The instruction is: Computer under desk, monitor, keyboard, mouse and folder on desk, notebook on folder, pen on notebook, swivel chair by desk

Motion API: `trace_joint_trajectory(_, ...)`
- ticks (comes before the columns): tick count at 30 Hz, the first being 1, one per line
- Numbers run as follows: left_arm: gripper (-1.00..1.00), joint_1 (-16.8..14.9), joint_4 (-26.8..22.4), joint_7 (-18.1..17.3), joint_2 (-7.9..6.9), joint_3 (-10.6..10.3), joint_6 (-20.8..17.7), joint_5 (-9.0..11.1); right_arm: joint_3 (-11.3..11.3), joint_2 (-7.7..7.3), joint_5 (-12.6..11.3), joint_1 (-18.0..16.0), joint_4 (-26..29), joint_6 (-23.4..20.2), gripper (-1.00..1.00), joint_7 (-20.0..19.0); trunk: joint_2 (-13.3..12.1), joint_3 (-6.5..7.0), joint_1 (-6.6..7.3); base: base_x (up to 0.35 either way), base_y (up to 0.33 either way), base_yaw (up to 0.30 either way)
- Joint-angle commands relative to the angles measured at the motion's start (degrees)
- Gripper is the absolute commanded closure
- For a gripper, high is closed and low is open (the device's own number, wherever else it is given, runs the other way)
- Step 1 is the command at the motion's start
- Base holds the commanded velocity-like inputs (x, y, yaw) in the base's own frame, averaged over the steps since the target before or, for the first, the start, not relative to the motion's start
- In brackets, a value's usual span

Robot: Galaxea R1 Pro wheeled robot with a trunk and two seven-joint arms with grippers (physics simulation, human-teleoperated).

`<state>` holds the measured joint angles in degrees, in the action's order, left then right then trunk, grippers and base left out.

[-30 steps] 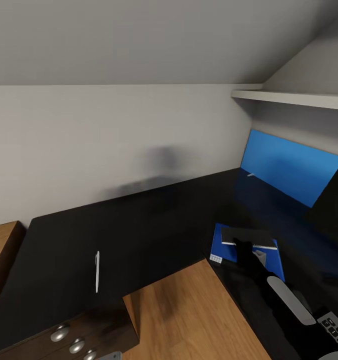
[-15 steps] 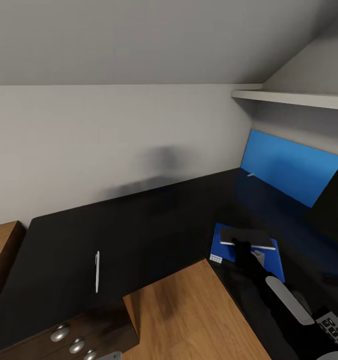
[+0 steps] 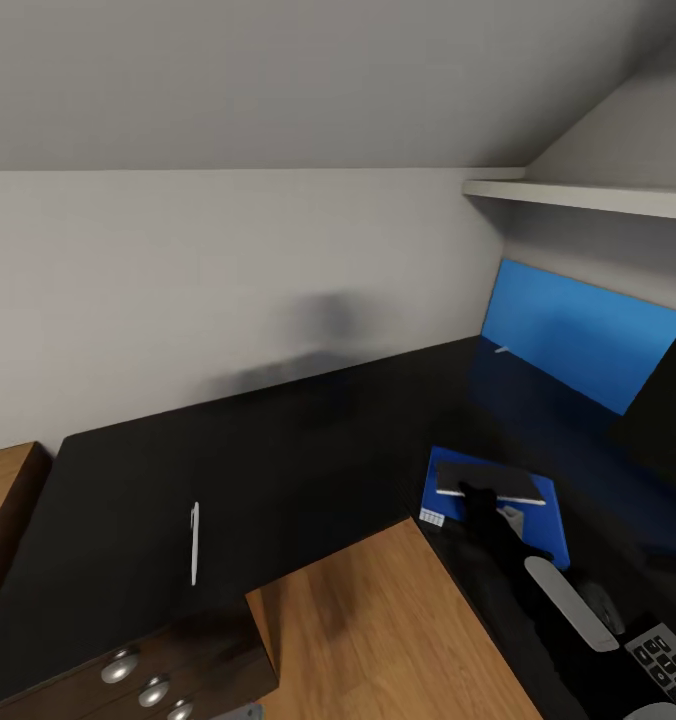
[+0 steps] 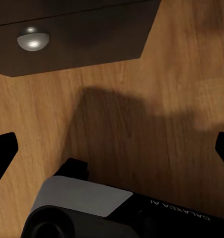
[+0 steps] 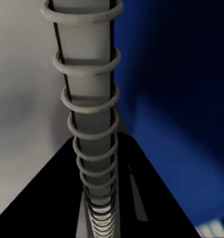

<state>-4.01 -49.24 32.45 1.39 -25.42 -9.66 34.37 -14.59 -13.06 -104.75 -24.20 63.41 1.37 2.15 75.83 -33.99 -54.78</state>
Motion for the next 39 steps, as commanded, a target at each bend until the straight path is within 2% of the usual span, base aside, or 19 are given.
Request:
trace_joint_trajectory(1,-1.00,0.0,-0.1,0.4,-0.02,-0.2,-0.2,0.3,-0.2,-0.05,-0.7,0.0,0.1,0.5,1.00,0.6,0.0,-0.05,0.00,0.000,0.000,0.000)
trace_joint_trajectory(6,-1.00,0.0,-0.1,0.4,0.00,-0.2,-0.2,0.3,-0.2,-0.04,-2.2,-0.1,0.1,2.0,1.00,1.0,0.0,-0.05,0.00,0.000,0.000,0.000)
trace_joint_trajectory(14,-1.00,0.0,-0.1,0.4,-0.14,-0.1,-0.1,0.3,0.2,-0.03,-4.6,-0.1,0.2,2.1,1.00,1.0,0.0,-0.05,0.00,0.016,-0.009,0.000)
trace_joint_trajectory(39,-1.00,0.0,0.1,0.4,-0.16,-0.1,-0.1,0.3,1.0,-0.03,-4.7,-0.1,0.2,2.1,1.00,1.0,0.0,-0.05,0.00,0.018,-0.011,0.000)
